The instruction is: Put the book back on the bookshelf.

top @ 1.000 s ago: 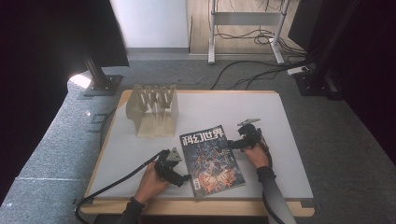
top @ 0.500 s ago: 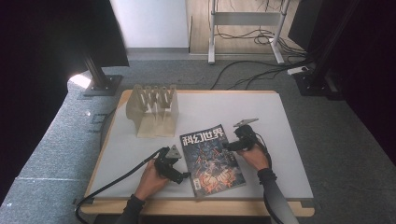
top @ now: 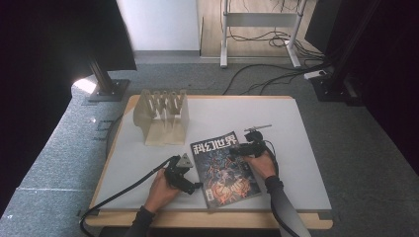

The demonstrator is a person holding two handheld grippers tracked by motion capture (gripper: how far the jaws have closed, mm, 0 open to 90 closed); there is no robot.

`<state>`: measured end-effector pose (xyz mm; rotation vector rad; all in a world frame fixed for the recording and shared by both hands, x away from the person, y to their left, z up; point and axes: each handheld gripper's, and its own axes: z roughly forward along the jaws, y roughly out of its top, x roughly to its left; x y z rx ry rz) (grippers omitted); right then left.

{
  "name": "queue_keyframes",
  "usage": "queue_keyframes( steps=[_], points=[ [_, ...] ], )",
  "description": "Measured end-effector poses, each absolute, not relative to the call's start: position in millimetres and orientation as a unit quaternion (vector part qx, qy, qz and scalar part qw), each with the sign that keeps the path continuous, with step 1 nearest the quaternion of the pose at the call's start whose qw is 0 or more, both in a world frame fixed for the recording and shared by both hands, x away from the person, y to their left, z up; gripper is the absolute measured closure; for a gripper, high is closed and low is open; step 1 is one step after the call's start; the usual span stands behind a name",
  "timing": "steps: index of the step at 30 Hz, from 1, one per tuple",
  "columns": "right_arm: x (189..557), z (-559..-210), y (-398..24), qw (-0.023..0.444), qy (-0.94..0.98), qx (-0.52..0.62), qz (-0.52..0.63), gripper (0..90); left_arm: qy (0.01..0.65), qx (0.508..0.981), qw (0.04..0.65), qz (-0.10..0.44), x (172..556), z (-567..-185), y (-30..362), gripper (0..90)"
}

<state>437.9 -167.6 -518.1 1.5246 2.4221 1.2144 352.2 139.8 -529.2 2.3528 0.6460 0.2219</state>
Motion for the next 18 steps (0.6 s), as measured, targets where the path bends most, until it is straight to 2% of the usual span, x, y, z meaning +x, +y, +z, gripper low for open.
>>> queue_keyframes(
  steps=[6,8,15,18],
  points=[
    [426.4,-517.0,-175.6,-0.002,0.779,0.488,0.394,41.1,0.248,0.904,0.339,0.085,352.3,-529.2,139.7,0.0],
    [423.2,-516.9,-177.0,-0.027,0.773,0.483,0.411,43.8,0.248,0.904,0.339,0.085,352.3,-529.2,139.7,0.0],
    [434.4,-507.3,-166.4,0.000,0.790,0.464,0.400,48.9,0.247,0.904,0.338,0.088,352.0,-529.3,138.9,0.0],
    [443.7,-504.8,-159.5,0.013,0.802,0.453,0.389,54.5,0.248,0.904,0.337,0.087,352.1,-529.4,138.8,0.0]
  ],
)
